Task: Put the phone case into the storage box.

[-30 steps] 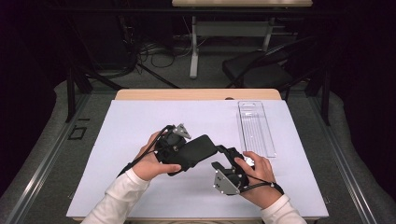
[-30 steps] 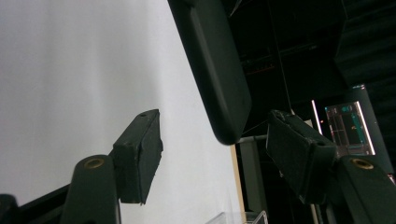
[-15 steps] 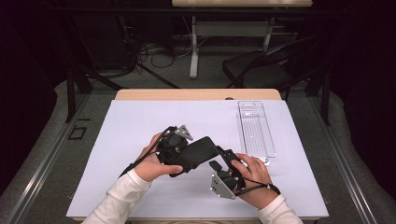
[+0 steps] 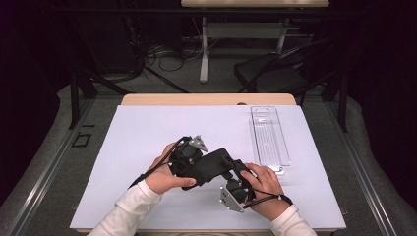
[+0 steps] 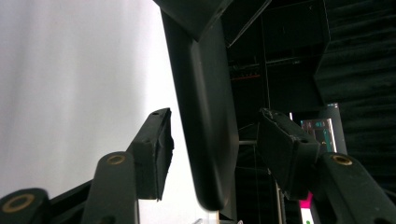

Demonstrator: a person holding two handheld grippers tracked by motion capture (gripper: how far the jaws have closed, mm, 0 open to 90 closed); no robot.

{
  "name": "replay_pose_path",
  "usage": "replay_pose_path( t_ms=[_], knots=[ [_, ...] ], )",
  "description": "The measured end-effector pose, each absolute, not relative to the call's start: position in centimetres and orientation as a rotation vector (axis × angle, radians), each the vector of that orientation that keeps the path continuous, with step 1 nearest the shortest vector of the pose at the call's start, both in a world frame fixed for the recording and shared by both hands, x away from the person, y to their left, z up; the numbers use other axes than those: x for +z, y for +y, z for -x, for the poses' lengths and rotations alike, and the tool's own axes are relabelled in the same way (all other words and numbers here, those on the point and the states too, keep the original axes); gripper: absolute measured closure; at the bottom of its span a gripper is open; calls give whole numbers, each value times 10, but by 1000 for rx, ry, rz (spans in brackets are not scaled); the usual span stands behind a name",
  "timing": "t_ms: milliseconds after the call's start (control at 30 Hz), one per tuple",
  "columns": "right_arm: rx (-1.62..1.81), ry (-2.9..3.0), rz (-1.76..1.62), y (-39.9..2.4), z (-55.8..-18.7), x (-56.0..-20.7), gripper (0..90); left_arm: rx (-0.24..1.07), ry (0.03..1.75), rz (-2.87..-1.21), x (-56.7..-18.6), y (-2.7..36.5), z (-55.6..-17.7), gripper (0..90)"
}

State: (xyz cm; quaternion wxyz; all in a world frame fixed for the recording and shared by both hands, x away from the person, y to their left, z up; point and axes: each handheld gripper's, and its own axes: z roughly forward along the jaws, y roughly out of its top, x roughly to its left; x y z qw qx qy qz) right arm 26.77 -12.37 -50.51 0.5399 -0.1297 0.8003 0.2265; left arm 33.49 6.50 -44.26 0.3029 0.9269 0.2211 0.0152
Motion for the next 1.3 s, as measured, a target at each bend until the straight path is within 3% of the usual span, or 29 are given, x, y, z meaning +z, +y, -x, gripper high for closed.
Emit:
replay_pose_path(
  t_ms=[1300],
  knots=[
    [465, 1820, 407, -121, -269, -512, 663, -21, 529, -2451, -443, 55, -327, 146]
  ],
)
